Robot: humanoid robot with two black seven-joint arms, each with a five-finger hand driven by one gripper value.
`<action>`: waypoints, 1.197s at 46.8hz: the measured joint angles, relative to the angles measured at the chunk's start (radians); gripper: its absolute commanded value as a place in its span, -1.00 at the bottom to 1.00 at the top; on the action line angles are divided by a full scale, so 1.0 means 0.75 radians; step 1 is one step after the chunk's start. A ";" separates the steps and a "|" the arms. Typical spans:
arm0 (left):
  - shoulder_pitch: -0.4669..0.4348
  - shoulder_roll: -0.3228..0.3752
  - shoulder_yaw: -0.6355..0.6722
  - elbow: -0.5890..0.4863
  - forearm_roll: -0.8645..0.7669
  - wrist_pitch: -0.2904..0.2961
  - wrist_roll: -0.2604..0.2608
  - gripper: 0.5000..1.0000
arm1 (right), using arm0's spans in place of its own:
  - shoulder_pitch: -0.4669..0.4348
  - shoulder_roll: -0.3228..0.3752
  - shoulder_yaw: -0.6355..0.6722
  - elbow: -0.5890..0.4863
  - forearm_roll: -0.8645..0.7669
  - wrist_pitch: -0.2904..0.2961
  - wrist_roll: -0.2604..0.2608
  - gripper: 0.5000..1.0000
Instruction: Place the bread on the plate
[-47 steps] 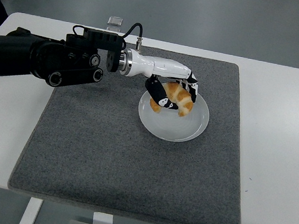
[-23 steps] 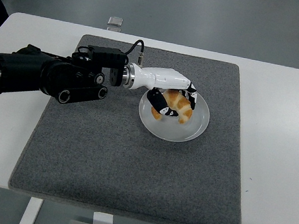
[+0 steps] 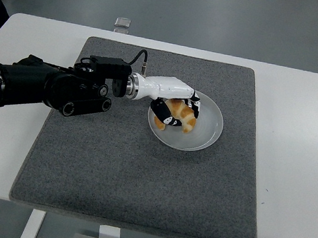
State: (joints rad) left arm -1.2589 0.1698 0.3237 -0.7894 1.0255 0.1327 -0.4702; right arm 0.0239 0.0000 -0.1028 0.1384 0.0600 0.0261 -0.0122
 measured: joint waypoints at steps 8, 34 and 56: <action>0.003 -0.010 0.000 0.001 0.001 0.001 0.007 -1.00 | 0.000 0.000 0.000 0.000 0.000 0.000 0.000 0.81; 0.019 -0.012 -0.015 0.001 -0.020 0.044 0.032 0.96 | 0.000 0.000 0.000 0.000 0.000 0.000 0.000 0.81; 0.011 0.010 -0.291 -0.011 -0.073 0.052 0.030 0.97 | 0.000 0.000 0.000 0.000 0.000 0.000 0.000 0.81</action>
State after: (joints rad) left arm -1.2504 0.1771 0.1056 -0.7977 0.9706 0.1719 -0.4479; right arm 0.0237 0.0000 -0.1028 0.1387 0.0603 0.0261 -0.0124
